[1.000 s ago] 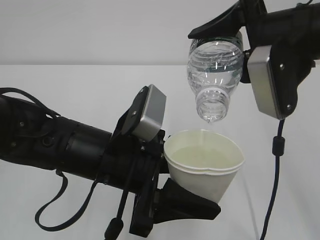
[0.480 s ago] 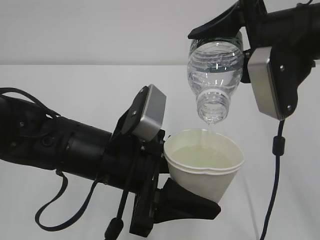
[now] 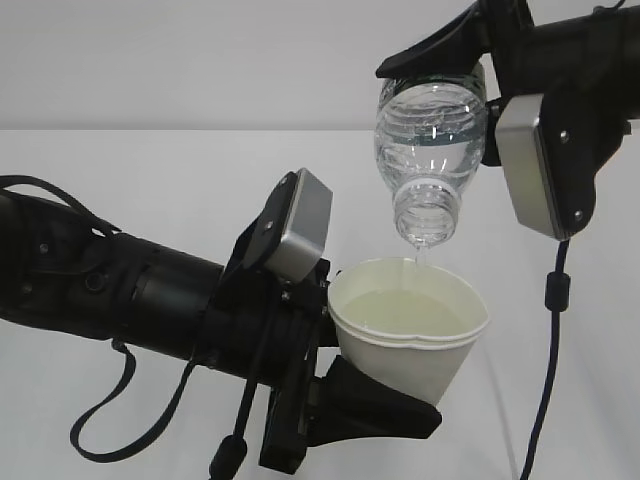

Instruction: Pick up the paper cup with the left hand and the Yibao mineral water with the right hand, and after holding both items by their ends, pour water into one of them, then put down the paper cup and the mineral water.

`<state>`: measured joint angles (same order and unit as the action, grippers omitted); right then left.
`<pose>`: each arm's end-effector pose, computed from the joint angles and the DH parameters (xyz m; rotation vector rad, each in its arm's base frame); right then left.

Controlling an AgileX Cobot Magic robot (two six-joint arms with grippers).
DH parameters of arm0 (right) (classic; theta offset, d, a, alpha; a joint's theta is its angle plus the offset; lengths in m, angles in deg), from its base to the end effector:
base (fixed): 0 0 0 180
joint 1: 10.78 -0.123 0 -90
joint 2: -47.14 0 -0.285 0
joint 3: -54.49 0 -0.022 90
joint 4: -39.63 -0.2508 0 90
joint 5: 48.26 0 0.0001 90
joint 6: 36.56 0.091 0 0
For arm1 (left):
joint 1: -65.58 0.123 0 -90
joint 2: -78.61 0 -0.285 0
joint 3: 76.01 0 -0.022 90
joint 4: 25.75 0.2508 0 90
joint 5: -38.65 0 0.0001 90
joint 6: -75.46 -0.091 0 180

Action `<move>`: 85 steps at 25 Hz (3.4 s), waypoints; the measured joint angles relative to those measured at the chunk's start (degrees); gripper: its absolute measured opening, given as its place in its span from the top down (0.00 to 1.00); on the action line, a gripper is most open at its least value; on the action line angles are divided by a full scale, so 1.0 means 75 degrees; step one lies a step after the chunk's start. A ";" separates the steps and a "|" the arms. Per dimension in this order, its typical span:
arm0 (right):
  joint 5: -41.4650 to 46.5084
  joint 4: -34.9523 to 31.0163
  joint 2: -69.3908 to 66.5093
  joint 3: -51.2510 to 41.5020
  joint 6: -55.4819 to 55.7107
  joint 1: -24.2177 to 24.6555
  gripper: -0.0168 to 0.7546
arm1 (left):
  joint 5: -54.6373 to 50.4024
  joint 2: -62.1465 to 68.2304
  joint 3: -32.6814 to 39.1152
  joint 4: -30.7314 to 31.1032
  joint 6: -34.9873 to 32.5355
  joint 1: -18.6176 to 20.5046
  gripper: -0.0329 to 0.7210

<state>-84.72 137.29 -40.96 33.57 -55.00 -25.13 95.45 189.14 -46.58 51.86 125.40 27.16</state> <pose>0.2791 0.1266 0.3162 -1.9151 0.4091 -0.5800 0.2067 -0.2588 0.1843 1.4603 1.4909 -1.2194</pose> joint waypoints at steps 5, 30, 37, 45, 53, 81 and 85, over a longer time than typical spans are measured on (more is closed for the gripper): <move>0.0000 0.0000 0.0000 0.0000 0.0000 0.0000 0.44 | 0.0000 0.0000 0.0000 0.0000 0.0000 0.0000 0.38; -0.0260 0.0000 0.0003 0.0000 0.1075 0.0000 0.44 | -0.0010 0.0000 0.0000 -0.0003 0.0000 0.0000 0.38; -0.0408 0.0000 0.0003 0.0000 0.1563 0.0000 0.44 | -0.0010 0.0000 0.0000 -0.0041 0.0000 0.0000 0.38; -0.0500 -0.0223 0.0003 0.0000 0.2074 0.0000 0.44 | -0.0010 0.0000 0.0000 -0.0293 0.0000 0.0000 0.38; -0.0984 -0.0883 0.0016 0.0000 0.2562 0.0000 0.44 | -0.0016 0.0000 0.0000 -0.0356 0.0000 0.0000 0.38; -0.0475 -0.1781 0.0016 0.0000 0.4829 0.0000 0.44 | -0.0083 0.0000 0.0000 -0.0356 0.0000 0.0000 0.38; -0.0217 -0.1816 0.0016 0.0000 0.5321 0.0000 0.44 | -0.0083 0.0000 0.0000 -0.0356 0.0000 0.0000 0.38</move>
<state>-86.35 123.67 -40.84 33.57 -15.09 -25.13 94.83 189.14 -46.58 49.19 125.40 27.16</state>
